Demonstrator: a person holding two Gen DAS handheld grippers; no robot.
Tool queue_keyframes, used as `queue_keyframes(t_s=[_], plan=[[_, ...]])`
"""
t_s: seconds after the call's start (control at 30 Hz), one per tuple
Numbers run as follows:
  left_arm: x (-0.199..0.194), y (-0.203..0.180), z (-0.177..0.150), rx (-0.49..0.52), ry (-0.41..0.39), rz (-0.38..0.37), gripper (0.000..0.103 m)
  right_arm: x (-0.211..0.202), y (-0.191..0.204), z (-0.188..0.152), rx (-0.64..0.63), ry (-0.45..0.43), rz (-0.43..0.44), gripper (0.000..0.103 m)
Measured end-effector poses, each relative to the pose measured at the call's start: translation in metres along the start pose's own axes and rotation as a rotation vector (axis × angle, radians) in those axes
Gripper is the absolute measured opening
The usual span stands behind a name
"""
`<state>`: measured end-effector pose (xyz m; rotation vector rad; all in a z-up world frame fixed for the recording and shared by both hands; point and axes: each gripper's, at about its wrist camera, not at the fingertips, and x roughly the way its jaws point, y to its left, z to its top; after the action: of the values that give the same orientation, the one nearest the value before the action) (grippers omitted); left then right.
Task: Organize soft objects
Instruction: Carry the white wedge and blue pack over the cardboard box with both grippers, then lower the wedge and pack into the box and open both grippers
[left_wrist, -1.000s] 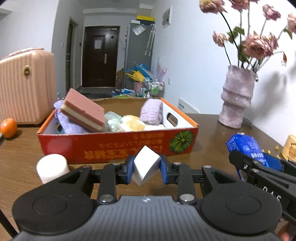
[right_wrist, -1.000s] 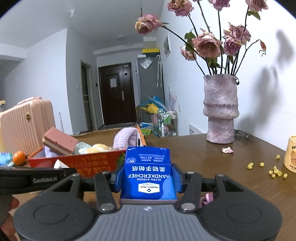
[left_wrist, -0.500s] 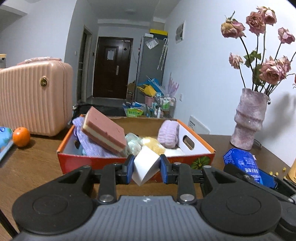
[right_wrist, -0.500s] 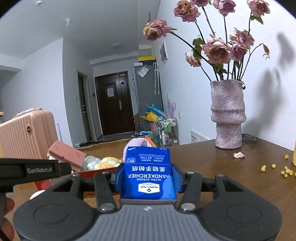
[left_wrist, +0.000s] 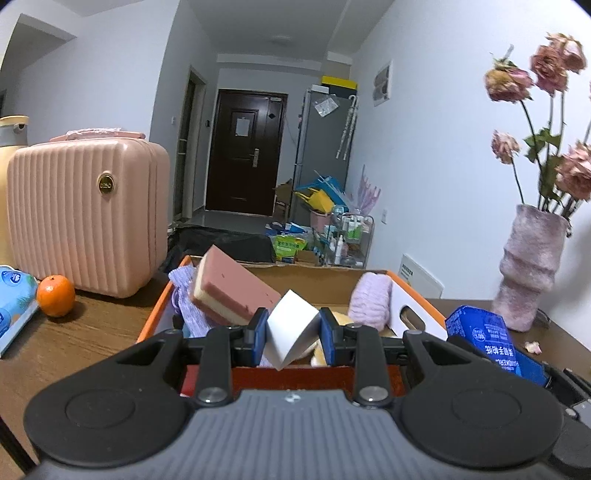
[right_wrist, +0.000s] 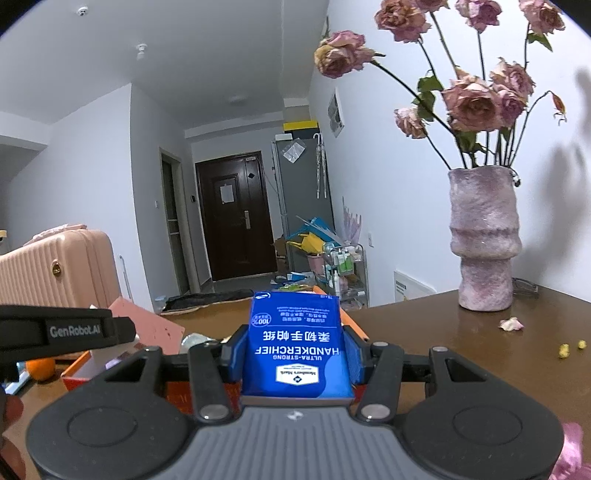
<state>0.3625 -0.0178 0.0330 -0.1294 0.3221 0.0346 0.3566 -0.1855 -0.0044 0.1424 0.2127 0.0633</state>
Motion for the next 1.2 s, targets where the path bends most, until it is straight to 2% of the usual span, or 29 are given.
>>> queue_keyframes(t_s=[0.43,0.83,1.2], plan=[[0.043,0.011,0.02,-0.037,-0.028,0.027,0.03,0.051,0.014,0.008,-0.003,-0.012,0.006,0.051],[0.078,0.002,0.031,-0.016,-0.067,0.037,0.03,0.092,0.021,0.014,-0.042,-0.023,-0.001,0.051],[0.113,-0.001,0.031,-0.001,-0.057,0.078,0.03,0.12,0.027,0.013,-0.093,0.004,-0.013,0.051]])
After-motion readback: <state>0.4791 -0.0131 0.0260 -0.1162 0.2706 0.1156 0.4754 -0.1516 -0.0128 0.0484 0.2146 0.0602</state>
